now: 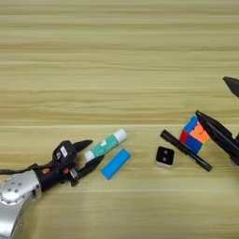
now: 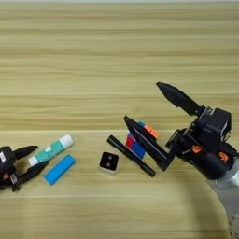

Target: Move the objects on the table

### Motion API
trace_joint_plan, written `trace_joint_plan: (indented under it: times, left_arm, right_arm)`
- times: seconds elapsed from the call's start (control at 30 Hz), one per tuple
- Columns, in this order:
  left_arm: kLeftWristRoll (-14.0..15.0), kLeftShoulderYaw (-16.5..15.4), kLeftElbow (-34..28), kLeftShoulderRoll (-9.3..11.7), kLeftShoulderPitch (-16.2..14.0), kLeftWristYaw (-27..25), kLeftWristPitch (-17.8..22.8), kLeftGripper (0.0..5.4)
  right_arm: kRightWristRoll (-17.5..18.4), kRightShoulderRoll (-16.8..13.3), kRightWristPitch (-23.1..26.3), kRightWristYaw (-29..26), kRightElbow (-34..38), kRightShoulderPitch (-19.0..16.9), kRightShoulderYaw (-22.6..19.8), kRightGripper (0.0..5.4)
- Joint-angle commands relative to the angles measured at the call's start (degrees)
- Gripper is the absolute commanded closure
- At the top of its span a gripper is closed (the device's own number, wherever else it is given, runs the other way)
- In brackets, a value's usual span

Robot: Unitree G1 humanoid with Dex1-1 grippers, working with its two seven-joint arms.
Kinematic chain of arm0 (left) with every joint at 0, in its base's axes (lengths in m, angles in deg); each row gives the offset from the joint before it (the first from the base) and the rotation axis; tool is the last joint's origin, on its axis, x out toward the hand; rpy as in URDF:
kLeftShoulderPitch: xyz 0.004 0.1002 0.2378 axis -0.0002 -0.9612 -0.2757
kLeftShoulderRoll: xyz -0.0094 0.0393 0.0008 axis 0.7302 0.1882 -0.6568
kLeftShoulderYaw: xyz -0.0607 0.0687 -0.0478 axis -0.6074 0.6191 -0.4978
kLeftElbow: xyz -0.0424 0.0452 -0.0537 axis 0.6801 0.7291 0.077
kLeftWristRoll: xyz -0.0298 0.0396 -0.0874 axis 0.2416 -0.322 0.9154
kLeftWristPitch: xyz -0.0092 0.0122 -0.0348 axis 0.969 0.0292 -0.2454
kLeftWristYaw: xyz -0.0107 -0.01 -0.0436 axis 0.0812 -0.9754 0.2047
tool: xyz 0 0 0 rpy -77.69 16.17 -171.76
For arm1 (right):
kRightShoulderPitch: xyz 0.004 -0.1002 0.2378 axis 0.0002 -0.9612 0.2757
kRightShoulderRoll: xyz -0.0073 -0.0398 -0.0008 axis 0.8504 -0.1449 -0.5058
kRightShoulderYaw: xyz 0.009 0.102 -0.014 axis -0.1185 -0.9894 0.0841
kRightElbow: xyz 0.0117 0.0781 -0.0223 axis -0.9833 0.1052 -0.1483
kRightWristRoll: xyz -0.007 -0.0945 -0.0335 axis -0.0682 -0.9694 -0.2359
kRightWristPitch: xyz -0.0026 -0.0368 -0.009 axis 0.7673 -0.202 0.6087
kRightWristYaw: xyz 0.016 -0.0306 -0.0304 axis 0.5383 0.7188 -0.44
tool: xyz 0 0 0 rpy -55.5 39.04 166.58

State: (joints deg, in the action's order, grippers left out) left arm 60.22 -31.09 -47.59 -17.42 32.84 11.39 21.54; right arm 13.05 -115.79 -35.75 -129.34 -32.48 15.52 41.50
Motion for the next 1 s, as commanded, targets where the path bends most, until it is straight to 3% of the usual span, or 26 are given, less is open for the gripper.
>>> trace_joint_plan:
  times: [0.03,0.23,0.67,0.87,1.0]
  left_arm:
    - [-0.06,-0.18,-0.67,0.61,0.07,-0.18,0.09,3.1]
    - [-0.07,-0.27,-0.68,0.61,0.16,-0.07,0.07,3.74]
    - [0.29,-0.74,-1.41,0.7,0.64,0.22,0.51,3.78]
    - [1.23,-1.69,-4.69,1.11,-0.01,0.14,1.04,3.78]
    - [2.31,-1.39,-10.83,1.09,-1.7,-0.27,2.1,3.78]
  right_arm:
    - [0.38,-0.14,0.72,0.01,0.31,0.55,-0.58,0.0]
    - [0.88,-0.08,0.8,0.45,0.34,1.03,-0.93,0.0]
    - [0.68,-0.38,1.0,0.47,-0.68,2.35,-0.74,0.0]
    - [-0.33,-0.37,0.84,-0.03,-1.44,2.13,-0.09,0.0]
    - [-1.54,-0.26,0.55,-0.58,-1.89,1.69,0.69,0.0]
